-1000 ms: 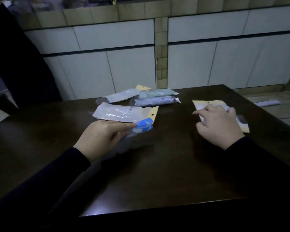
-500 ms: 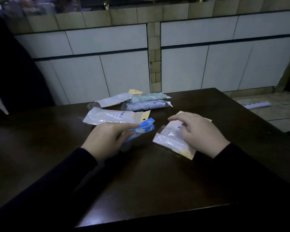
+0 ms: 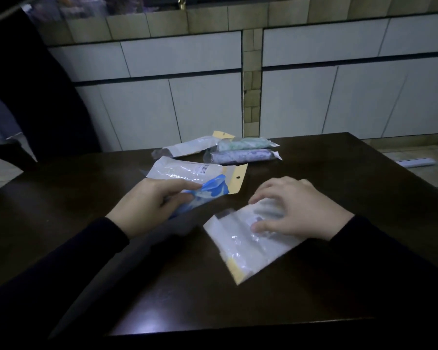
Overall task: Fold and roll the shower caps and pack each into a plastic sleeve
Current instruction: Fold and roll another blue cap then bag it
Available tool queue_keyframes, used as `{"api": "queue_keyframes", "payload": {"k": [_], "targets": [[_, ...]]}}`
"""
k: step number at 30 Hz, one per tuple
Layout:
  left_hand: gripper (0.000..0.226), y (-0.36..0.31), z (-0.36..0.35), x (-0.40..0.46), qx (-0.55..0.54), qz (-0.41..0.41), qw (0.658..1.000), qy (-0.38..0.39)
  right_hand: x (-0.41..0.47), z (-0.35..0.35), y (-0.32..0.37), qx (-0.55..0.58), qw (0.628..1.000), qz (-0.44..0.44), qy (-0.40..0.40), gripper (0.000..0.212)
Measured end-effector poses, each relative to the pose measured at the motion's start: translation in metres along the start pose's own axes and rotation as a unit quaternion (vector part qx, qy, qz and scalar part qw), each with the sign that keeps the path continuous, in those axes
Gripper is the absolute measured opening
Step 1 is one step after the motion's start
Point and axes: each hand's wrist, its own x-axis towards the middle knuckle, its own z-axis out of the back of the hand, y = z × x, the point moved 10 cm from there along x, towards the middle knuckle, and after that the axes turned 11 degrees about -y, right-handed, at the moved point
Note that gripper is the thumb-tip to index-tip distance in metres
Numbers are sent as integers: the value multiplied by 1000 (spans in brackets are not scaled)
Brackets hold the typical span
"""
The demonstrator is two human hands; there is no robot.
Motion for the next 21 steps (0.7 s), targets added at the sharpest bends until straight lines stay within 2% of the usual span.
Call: {"api": "queue_keyframes", "payload": {"k": [3, 6, 8, 12, 15, 17, 18, 21], "targets": [[27, 4, 8, 2, -29, 31, 999, -15, -2, -12, 32, 106, 991, 65, 52, 39], [32, -1, 17, 6, -107, 60, 992, -39, -3, -30, 51, 49, 990, 95, 87, 46], [34, -8, 17, 8, -147, 64, 987, -32, 2, -27, 53, 44, 997, 62, 30, 48], [33, -6, 9, 6, -141, 67, 988, -13, 4, -24, 48, 27, 998, -24, -53, 54], [31, 9, 9, 0, -121, 88, 989, -20, 7, -30, 59, -19, 998, -2, -58, 24], [32, 15, 14, -3, -111, 94, 989, -28, 10, -35, 72, -11, 998, 38, -48, 12], [32, 17, 17, -3, -108, 94, 989, -29, 11, -39, 77, -3, 998, 57, -35, 12], [32, 15, 26, -4, -112, 97, 989, -28, 11, -55, 90, -1, 994, 103, 33, 33]]}}
